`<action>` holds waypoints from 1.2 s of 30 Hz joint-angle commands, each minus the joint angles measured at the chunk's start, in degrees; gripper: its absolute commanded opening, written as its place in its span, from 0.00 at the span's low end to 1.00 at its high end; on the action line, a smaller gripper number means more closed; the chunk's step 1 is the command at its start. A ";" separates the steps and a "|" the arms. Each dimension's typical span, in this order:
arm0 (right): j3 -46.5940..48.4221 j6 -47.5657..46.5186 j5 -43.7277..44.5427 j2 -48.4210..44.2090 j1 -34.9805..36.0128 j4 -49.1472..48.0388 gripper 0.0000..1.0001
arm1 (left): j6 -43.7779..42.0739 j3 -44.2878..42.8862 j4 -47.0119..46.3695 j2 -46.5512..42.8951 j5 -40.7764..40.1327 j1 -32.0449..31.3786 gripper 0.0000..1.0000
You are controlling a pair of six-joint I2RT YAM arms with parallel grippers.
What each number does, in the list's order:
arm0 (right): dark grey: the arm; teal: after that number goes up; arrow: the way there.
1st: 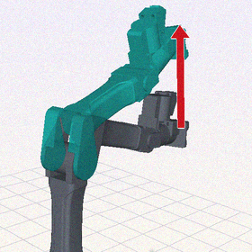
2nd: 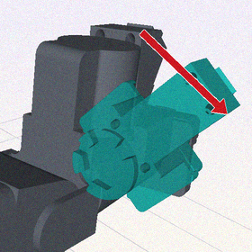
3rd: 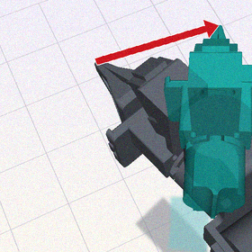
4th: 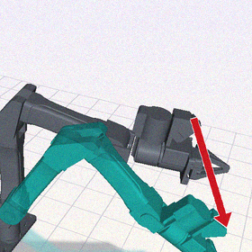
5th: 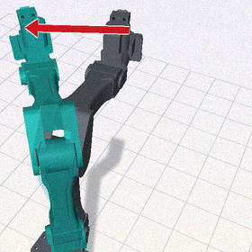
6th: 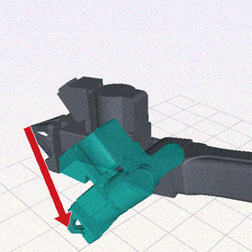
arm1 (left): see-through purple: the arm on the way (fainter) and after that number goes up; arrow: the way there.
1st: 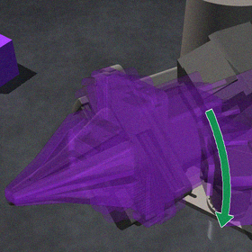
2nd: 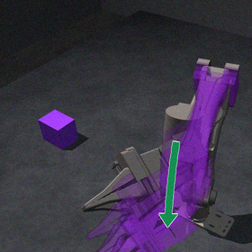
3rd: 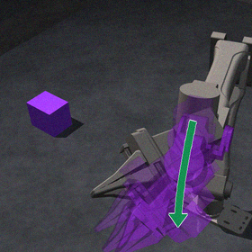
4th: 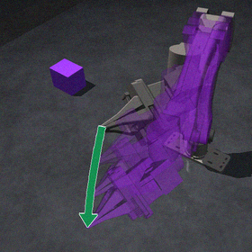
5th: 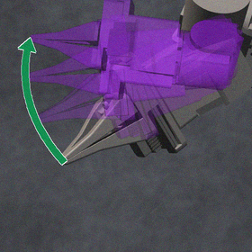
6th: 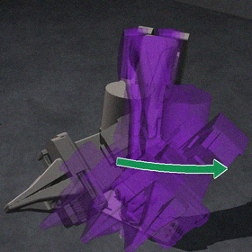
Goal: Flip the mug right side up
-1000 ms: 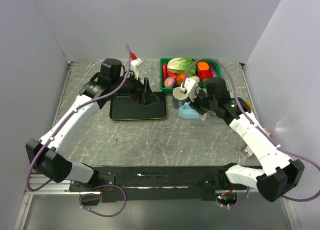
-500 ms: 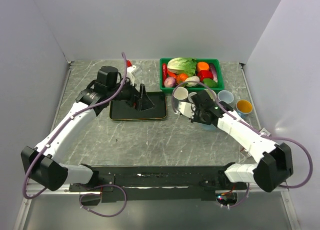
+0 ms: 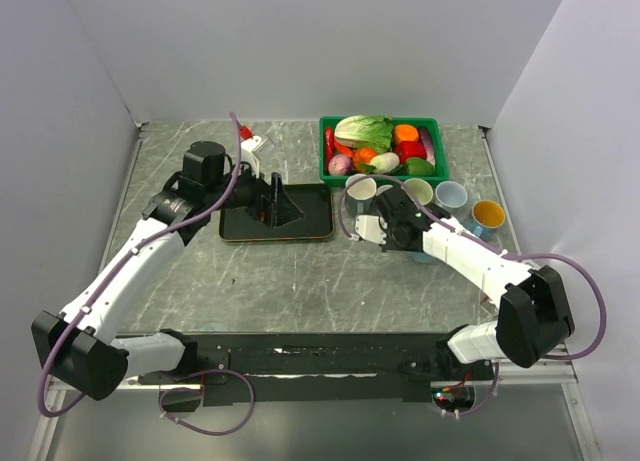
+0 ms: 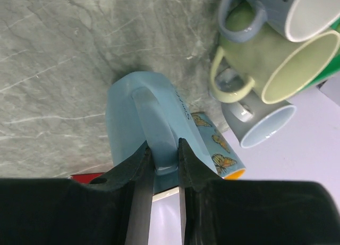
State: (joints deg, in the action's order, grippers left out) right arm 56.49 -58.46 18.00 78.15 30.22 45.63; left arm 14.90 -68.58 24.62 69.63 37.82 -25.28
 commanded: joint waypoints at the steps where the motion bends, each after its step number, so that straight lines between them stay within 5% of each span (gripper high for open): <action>1: -2.34 -2.54 4.58 -0.37 -0.25 -2.99 0.00 | 0.22 0.63 -2.74 -3.00 0.41 0.49 0.96; 20: -16.15 -19.66 11.45 -1.15 -4.90 -29.18 0.03 | 1.98 1.51 -6.17 -5.38 1.91 0.58 0.96; 36: -11.31 -15.37 -0.07 -7.75 -5.26 -8.19 0.09 | 1.98 1.96 -7.13 -4.59 1.37 0.58 0.96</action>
State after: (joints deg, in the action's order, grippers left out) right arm 42.68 -75.55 22.31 73.65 25.08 30.65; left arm 16.40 -66.13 19.90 65.08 38.30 -24.93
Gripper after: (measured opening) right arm 0.266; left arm 0.966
